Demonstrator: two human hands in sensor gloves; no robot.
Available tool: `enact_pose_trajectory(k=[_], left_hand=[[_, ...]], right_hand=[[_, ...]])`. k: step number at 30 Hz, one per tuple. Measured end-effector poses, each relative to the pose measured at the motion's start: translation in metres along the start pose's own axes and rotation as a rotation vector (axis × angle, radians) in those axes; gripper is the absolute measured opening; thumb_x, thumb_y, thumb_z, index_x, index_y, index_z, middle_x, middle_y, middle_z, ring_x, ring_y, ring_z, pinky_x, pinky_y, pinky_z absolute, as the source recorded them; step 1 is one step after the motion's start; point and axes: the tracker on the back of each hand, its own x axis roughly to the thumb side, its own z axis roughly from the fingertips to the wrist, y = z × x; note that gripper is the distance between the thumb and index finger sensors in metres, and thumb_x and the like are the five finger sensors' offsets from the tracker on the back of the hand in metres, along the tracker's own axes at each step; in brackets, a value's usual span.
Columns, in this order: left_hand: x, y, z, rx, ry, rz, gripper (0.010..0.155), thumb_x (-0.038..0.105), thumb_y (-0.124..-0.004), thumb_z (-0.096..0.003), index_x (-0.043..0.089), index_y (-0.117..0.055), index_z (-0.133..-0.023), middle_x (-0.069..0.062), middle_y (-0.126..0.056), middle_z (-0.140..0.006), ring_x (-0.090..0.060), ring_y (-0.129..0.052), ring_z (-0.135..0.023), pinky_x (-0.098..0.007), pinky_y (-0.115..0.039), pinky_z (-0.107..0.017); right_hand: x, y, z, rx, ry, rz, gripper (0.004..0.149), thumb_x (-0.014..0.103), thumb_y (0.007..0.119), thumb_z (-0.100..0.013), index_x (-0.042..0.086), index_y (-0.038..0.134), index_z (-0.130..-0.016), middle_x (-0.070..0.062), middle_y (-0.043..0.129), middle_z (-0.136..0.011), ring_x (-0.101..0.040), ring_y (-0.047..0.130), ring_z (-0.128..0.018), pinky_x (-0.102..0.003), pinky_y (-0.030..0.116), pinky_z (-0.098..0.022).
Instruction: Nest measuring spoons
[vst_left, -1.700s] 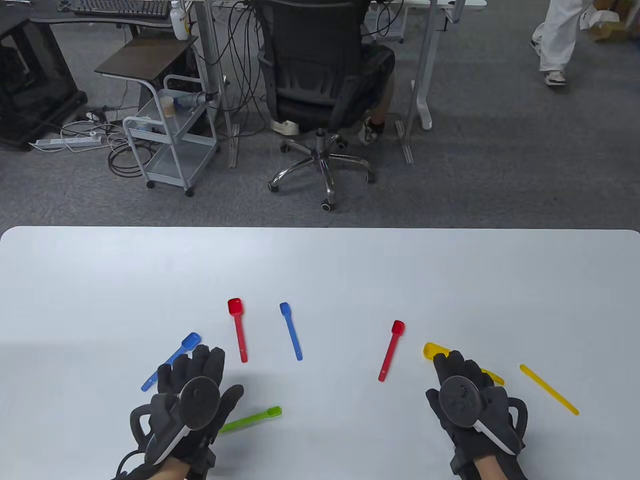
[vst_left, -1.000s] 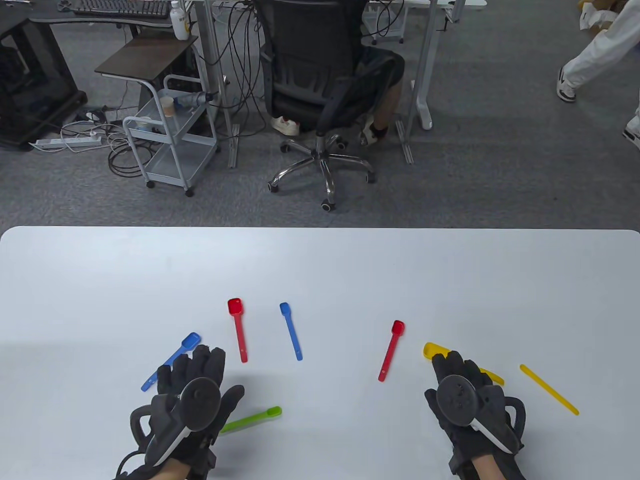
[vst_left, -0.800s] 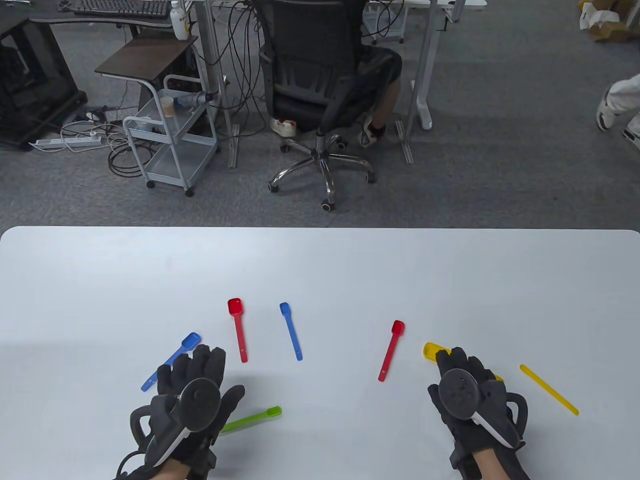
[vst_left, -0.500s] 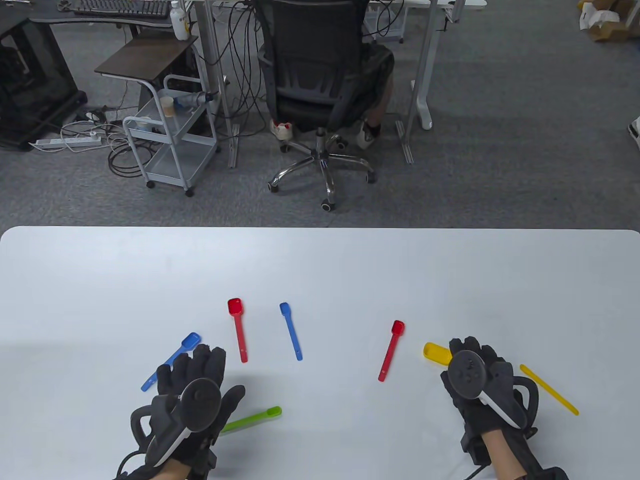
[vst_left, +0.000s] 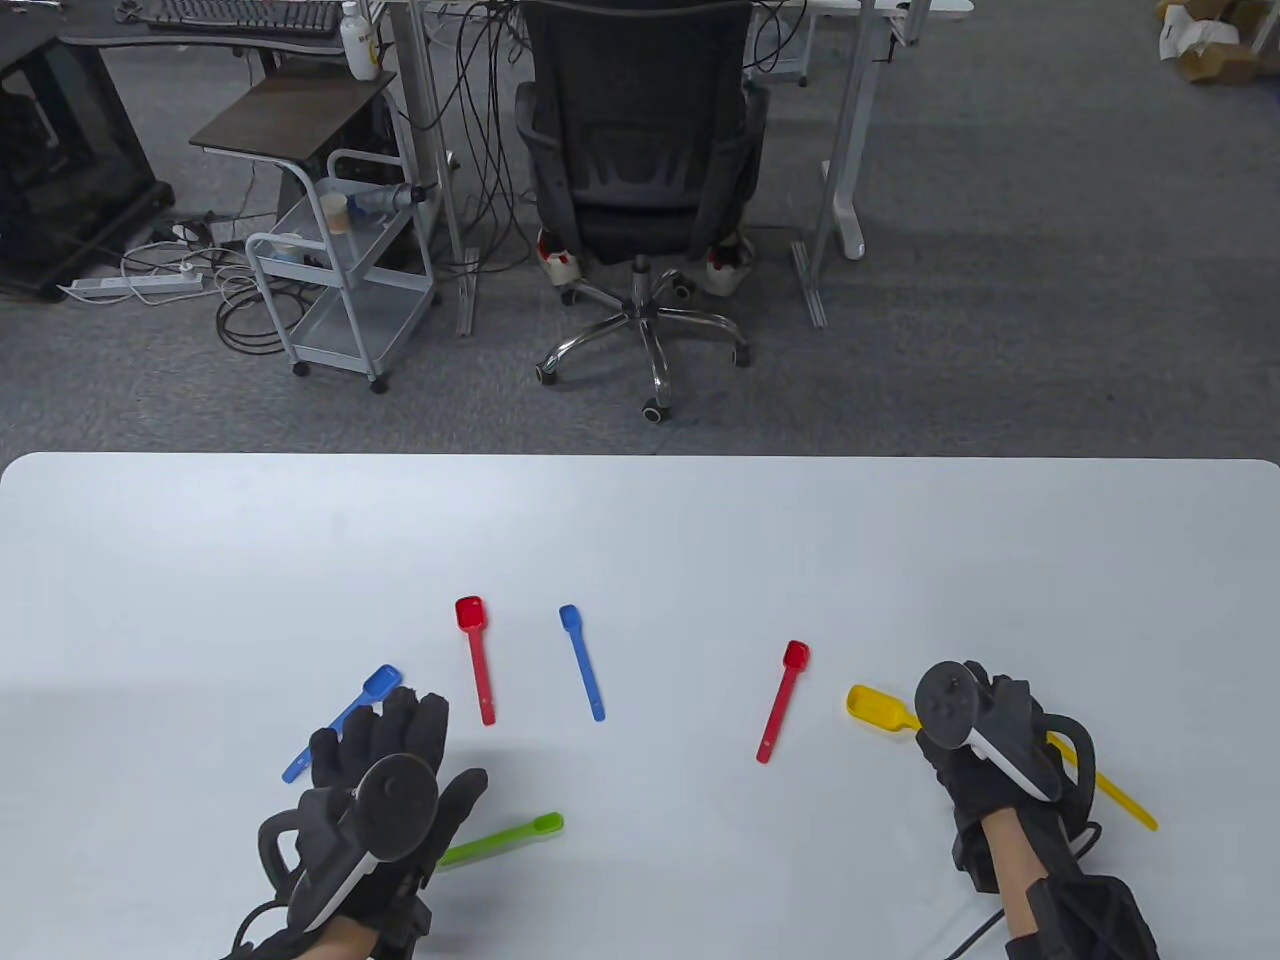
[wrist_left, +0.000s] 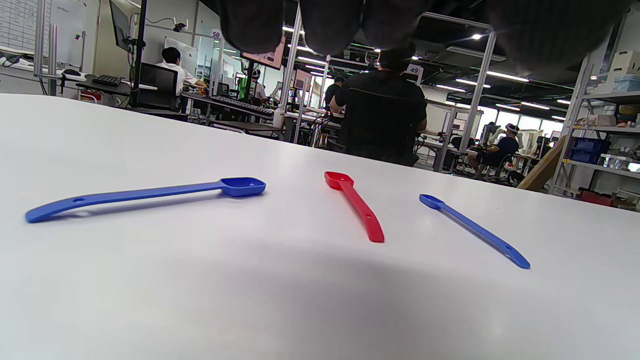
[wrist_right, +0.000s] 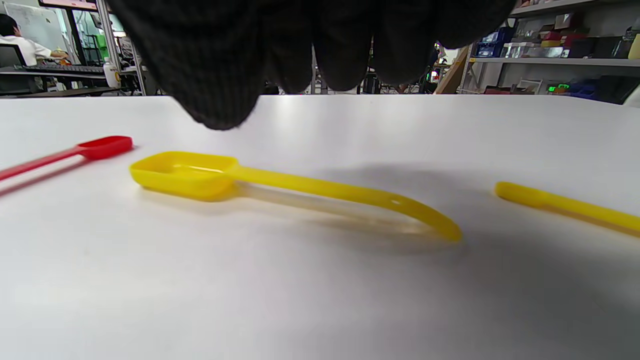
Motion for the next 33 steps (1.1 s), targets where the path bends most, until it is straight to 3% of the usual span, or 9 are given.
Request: enact_pose_trajectory(k=[15,21,33], left_hand=[[-0.001,0.001,-0.001,-0.007,0.001,0.004,0.080,0.068,-0.080,-0.0414,0.033,-0.063,-0.112,-0.003,-0.063,-0.122,-0.048,-0.070,-0.113,-0.066,-0.047,-0.082],[-0.001,0.001,-0.001,-0.008,0.001,0.004,0.080,0.068,-0.080,-0.0414,0.033,-0.063,-0.112,-0.003,-0.063,-0.121,-0.048,-0.070,-0.112,-0.066,-0.047,-0.082],[-0.002,0.001,-0.002,-0.009,0.002,0.005,0.080,0.068,-0.080,-0.0414,0.033,-0.063,-0.112,-0.003,-0.063,-0.121,-0.048,-0.070,-0.112,-0.066,-0.047,-0.082]], right_hand=[[-0.013,0.031,-0.014,0.021,0.023,0.046,0.057,0.033,0.090,-0.043,0.019,0.081,-0.097,-0.017,0.067,-0.118,-0.049,0.067,-0.103,-0.062,0.055,-0.072],[-0.013,0.034,-0.015,-0.025,0.011,0.080,0.048,0.031,0.091,-0.042,0.019,0.088,-0.089,-0.015,0.069,-0.117,-0.047,0.069,-0.103,-0.062,0.056,-0.072],[-0.006,0.029,-0.013,-0.046,-0.042,0.129,0.044,0.030,0.090,-0.043,0.019,0.090,-0.085,-0.014,0.070,-0.117,-0.046,0.068,-0.104,-0.062,0.054,-0.073]])
